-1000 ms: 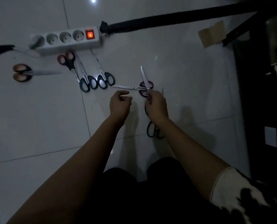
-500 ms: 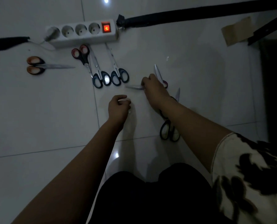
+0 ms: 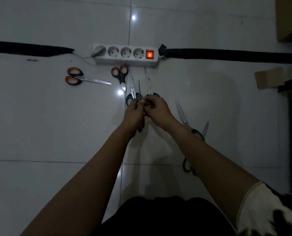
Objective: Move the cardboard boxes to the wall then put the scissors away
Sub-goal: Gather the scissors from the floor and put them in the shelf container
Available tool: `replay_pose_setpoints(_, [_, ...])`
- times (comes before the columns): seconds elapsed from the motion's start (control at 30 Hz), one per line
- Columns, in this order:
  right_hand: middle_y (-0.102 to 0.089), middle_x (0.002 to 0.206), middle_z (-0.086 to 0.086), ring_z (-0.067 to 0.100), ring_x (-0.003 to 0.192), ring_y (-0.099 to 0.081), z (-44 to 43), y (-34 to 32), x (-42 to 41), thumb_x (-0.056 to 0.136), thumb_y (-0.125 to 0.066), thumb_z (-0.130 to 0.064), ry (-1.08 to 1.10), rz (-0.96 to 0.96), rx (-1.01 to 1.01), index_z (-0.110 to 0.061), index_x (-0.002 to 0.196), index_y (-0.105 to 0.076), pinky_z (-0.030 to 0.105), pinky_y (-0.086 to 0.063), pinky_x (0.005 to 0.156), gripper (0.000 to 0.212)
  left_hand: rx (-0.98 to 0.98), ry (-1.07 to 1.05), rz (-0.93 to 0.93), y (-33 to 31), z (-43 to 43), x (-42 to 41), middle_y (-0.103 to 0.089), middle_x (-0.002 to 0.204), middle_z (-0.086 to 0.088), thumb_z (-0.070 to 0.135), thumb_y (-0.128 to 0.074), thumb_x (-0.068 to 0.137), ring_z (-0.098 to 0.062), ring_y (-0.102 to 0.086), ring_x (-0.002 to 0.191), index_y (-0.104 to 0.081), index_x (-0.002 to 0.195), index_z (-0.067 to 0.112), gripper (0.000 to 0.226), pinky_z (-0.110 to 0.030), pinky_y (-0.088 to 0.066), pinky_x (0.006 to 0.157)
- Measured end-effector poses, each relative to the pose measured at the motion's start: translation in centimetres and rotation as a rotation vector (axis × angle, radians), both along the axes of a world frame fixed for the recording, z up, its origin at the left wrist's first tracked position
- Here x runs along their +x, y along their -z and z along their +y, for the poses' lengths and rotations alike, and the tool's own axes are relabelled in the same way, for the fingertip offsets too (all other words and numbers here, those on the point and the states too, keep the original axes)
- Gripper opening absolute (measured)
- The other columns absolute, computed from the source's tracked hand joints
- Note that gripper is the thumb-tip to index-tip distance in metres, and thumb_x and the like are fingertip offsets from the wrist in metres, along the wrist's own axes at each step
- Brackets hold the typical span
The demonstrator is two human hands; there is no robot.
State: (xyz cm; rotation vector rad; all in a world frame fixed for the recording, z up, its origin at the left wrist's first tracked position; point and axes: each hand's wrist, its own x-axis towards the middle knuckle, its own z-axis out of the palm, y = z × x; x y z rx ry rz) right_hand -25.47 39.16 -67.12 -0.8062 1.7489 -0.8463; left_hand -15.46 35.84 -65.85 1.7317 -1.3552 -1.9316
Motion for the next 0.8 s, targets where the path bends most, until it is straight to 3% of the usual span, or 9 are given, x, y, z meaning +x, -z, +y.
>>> replay_pose_setpoints(0.03, [-0.067, 0.089, 0.009, 0.014, 0.078, -0.063, -0.5, 0.0, 0.3, 0.090, -0.058, 0.002, -0.013, -0.019, 0.003, -0.001, 0.106, -0.066, 0.024, -0.051, 0.070, 0.019, -0.016, -0.019, 0.003, 0.2, -0.3, 0.3, -0.065, 0.092, -0.020, 0.031, -0.034, 0.105, -0.032, -0.060, 0.070, -0.048, 0.129, 0.008, 0.036, -0.035, -0.050, 0.057])
replay_pose_setpoints(0.17, [-0.067, 0.086, 0.005, 0.014, 0.081, -0.066, -2.0, -0.5, 0.9, 0.085, -0.061, 0.008, 0.035, -0.161, -0.002, 0.000, 0.107, -0.067, 0.019, -0.052, 0.069, 0.024, 0.057, -0.174, 0.061, 0.7, -1.5, 1.6, -0.064, 0.094, -0.003, 0.021, -0.030, 0.107, -0.016, -0.065, 0.074, -0.051, 0.121, 0.013, 0.027, -0.025, -0.054, 0.059])
replay_pose_setpoints(0.27, [-0.056, 0.110, 0.010, 0.019, 0.102, -0.053, -2.5, 0.5, 0.1, 0.084, -0.059, 0.005, 0.075, 0.212, -0.018, -0.004, 0.115, -0.064, 0.006, -0.037, 0.074, 0.033, 0.165, -0.253, 0.117, 1.3, -2.2, 2.4, -0.067, 0.090, -0.014, 0.019, -0.029, 0.106, -0.020, -0.068, 0.064, -0.052, 0.117, 0.005, 0.029, -0.025, -0.051, 0.054])
replay_pose_setpoints(0.33, [-0.044, 0.127, 0.015, 0.029, 0.117, -0.039, -2.9, 2.0, -0.9, 0.088, -0.060, -0.005, -0.067, 0.484, 0.091, -0.010, 0.127, -0.056, 0.016, -0.027, 0.079, 0.040, 0.242, -0.349, 0.194, 1.5, -2.5, 2.7, -0.065, 0.089, -0.019, 0.017, -0.029, 0.106, -0.023, -0.069, 0.061, -0.050, 0.118, 0.000, 0.029, -0.027, -0.054, 0.055])
replay_pose_setpoints(0.43, [-0.036, 0.132, 0.016, 0.034, 0.120, -0.033, -3.1, 3.2, -2.1, 0.084, -0.065, -0.009, -0.292, 0.660, 0.234, -0.016, 0.134, -0.047, 0.028, -0.027, 0.083, 0.053, 0.298, -0.436, 0.259, 1.6, -2.9, 3.1, -0.062, 0.087, -0.019, 0.014, -0.030, 0.106, -0.022, -0.069, 0.058, -0.048, 0.118, -0.002, 0.027, -0.026, -0.055, 0.054])
replay_pose_setpoints(0.57, [-0.041, 0.124, 0.019, 0.035, 0.112, -0.039, -3.1, 3.2, -2.0, 0.083, -0.067, -0.012, -0.306, 0.598, 0.234, -0.013, 0.130, -0.042, 0.034, -0.034, 0.081, 0.053, 0.366, -0.508, 0.293, 2.4, -2.8, 3.9, -0.063, 0.086, -0.018, 0.012, -0.032, 0.103, -0.025, -0.070, 0.064, -0.048, 0.118, -0.002, 0.026, -0.038, -0.056, 0.073])
replay_pose_setpoints(0.7, [-0.052, 0.112, 0.014, 0.023, 0.089, -0.054, -2.1, 2.5, -0.9, 0.076, -0.076, -0.017, -0.053, 0.344, 0.172, -0.015, 0.125, -0.042, 0.026, -0.040, 0.068, 0.059, 0.430, -0.543, 0.292, 2.4, -2.4, 4.5, -0.063, 0.090, -0.016, 0.024, -0.033, 0.105, -0.025, -0.067, 0.069, -0.053, 0.108, 0.003, 0.029, -0.031, -0.056, 0.064])
replay_pose_setpoints(0.8, [-0.054, 0.106, 0.009, 0.017, 0.087, -0.055, -1.5, 1.0, 0.8, 0.075, -0.078, -0.013, -0.030, 0.262, 0.067, -0.015, 0.124, -0.044, 0.021, -0.042, 0.065, 0.060, 0.403, -0.467, 0.242, 2.8, -2.3, 5.1, -0.068, 0.094, -0.011, 0.034, -0.030, 0.106, -0.024, -0.066, 0.082, -0.057, 0.107, 0.006, 0.039, -0.032, -0.053, 0.070])
